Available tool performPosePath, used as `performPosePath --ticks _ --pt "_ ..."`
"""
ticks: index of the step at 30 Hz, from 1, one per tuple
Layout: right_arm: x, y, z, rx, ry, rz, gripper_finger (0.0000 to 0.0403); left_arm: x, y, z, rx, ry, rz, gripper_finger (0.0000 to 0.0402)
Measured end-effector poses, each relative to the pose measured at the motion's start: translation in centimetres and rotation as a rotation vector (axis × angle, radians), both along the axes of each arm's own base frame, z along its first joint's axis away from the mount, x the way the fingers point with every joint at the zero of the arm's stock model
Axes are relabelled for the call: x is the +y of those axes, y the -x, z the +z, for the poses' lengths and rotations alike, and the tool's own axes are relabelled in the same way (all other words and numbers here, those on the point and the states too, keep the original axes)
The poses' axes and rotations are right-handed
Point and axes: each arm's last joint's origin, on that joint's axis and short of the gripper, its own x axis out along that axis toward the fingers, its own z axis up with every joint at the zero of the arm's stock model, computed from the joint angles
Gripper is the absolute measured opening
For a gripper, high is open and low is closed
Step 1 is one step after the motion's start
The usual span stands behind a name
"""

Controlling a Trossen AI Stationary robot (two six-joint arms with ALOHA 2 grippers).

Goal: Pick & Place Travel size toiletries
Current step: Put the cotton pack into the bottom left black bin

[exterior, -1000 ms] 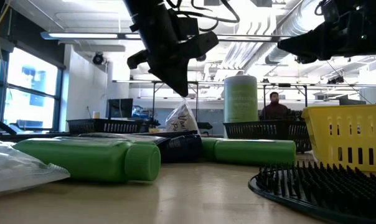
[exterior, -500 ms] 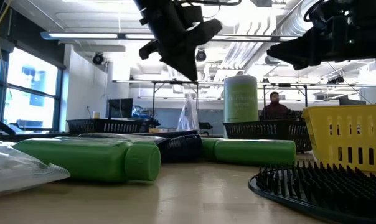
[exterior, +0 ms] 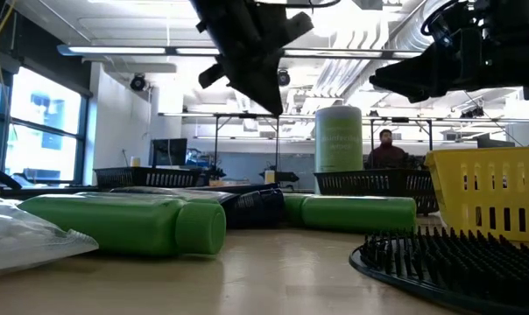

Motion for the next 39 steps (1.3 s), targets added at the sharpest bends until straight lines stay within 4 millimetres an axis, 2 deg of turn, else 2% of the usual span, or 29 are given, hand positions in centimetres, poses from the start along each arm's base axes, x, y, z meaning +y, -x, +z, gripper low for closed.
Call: performPosePath --ticks 9,19,22,33,39 --pt "0.0 0.0 -0.1 0.006 0.000 -0.002 0.0180 -1.2 1.2 -0.9 0.154 0.064 -0.084 0.0000" --pt "0.0 0.0 -0.1 0.006 0.000 -0.003 0.0179 -1.4 1.2 -1.1 0.164 0.170 -0.134 0.0007" --pt "0.0 0.0 -0.1 0.006 0.000 -0.003 0.0179 -1.4 1.2 -1.1 0.160 0.226 -0.109 0.0034" --pt "0.0 0.0 0.0 0.005 0.002 -0.003 0.0179 -1.7 1.3 -1.2 0.146 0.372 -0.056 0.0196" --pt "0.0 0.0 -0.1 0.008 0.018 -0.002 0.0179 -1.5 1.2 -1.2 0.135 0.395 -0.031 0.0235"
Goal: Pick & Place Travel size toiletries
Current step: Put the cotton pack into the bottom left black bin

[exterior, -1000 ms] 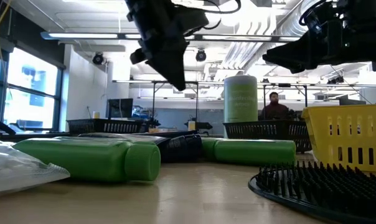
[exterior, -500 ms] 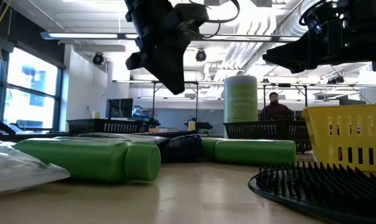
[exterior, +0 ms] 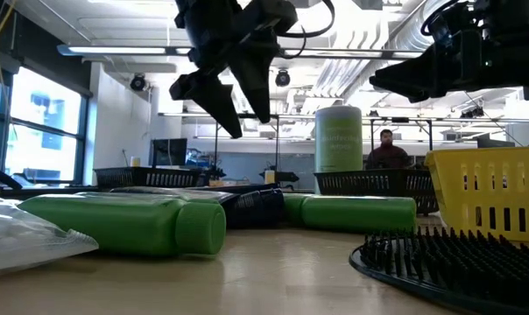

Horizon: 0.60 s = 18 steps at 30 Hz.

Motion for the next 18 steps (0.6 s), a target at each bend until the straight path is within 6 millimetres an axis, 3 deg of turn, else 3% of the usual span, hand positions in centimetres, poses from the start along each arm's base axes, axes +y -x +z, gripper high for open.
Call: performPosePath --ticks 8,18 --pt "0.0 0.0 0.0 0.001 0.008 0.000 0.0179 -0.4 0.1 0.0 -0.007 0.037 0.113 0.0237" --pt "0.0 0.0 0.0 0.004 0.009 0.001 0.0179 -4.8 2.5 -0.5 0.021 -0.009 0.367 0.0237"
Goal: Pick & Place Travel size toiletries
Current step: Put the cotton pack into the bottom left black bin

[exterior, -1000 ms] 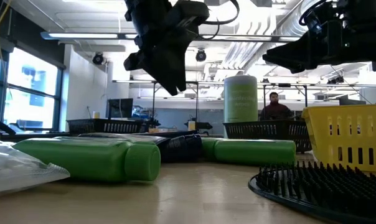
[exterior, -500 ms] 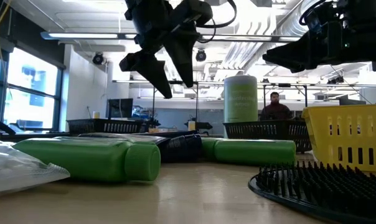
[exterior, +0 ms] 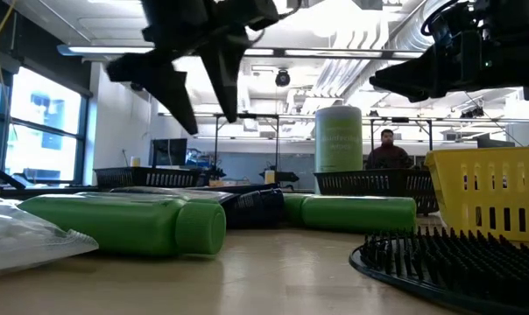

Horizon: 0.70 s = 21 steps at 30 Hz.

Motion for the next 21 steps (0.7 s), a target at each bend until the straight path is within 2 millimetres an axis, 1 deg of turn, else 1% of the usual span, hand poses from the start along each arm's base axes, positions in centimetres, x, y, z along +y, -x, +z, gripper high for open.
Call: performPosePath --ticks 4,7,11,13,21 --pt "0.0 0.0 0.0 0.002 0.019 0.000 0.0179 0.1 0.0 -0.4 -0.022 -0.004 0.028 0.0237" --pt "0.0 0.0 0.0 0.002 0.022 -0.001 0.0179 0.1 -0.1 -1.9 -0.062 0.018 0.054 0.0237" --pt "0.0 0.0 0.0 0.003 0.022 -0.001 0.0179 0.0 -0.2 -4.3 -0.170 0.079 0.100 0.0237" --pt "0.0 0.0 0.0 0.003 0.023 -0.001 0.0179 0.0 -0.2 -5.2 -0.211 0.101 0.111 0.0237" --pt "0.0 0.0 0.0 0.004 0.025 -0.001 0.0179 -0.2 1.0 -6.8 -0.158 0.118 0.142 0.0237"
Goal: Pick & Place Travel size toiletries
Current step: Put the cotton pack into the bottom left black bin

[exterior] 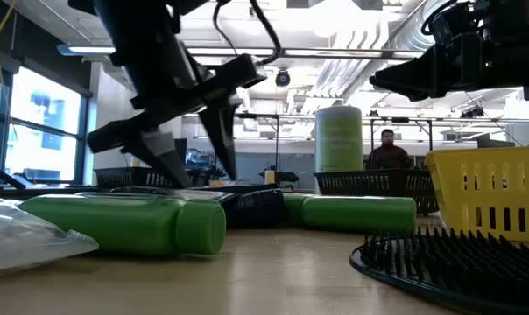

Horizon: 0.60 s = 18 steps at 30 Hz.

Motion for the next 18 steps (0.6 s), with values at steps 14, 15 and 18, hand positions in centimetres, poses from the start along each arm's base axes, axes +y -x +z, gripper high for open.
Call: performPosePath --ticks 14,15,18 --pt "0.0 0.0 0.0 0.001 0.000 0.000 0.0179 0.9 1.1 -2.7 -0.054 -0.022 0.051 0.0237" --pt "0.0 0.0 0.0 0.000 0.000 0.000 0.0179 0.9 1.1 -2.9 -0.085 -0.021 0.057 0.0237" --pt "0.0 0.0 0.0 0.001 0.000 -0.001 0.0179 1.0 1.2 -3.5 -0.162 -0.011 0.083 0.0237"
